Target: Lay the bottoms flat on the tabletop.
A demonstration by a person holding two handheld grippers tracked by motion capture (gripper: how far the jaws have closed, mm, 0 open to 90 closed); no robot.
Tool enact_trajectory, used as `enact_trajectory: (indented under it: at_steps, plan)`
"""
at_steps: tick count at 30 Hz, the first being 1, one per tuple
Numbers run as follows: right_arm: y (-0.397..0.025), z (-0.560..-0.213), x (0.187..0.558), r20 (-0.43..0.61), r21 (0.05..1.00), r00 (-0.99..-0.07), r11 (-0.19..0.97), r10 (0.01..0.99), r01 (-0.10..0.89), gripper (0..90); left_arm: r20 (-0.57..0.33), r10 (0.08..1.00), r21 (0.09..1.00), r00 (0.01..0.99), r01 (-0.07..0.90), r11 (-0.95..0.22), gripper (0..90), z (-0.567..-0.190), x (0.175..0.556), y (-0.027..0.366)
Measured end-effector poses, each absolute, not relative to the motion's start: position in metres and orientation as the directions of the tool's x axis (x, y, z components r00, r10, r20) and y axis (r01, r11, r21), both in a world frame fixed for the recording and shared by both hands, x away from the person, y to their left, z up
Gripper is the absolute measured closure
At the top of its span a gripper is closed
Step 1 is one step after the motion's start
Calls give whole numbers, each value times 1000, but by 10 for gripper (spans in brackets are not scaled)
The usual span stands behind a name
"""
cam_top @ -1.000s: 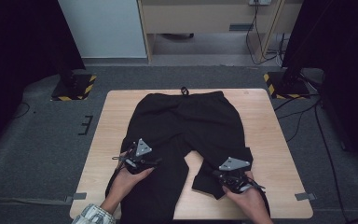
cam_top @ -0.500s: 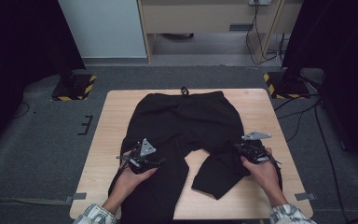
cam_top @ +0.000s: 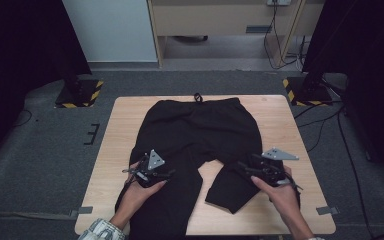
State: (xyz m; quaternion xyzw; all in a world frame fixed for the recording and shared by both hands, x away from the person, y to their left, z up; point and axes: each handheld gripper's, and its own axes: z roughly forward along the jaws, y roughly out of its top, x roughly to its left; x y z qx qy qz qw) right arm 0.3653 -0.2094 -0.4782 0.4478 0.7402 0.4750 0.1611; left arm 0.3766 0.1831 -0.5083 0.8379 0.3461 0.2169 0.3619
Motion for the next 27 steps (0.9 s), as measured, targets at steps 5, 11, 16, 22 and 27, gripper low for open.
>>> enact_trajectory:
  at_steps: [5,11,16,22,27]
  plan:
    - [-174,-505,357,181,808,-629,251,756,534,328,123,732,754,670,417,-508,325,-510,375,183]
    - [-153,-533,362,74,750,-653,389,754,534,614,132,730,746,671,418,-519,323,-513,376,184]
    - [-158,-531,352,69,740,-674,416,735,529,632,134,733,757,667,408,-510,325,-512,374,185]
    - [-190,-525,317,91,698,-737,485,670,527,641,85,731,774,677,418,-477,323,-508,376,186]
    - [-228,-519,293,94,649,-744,526,661,549,643,58,706,793,706,397,-462,331,-502,376,174]
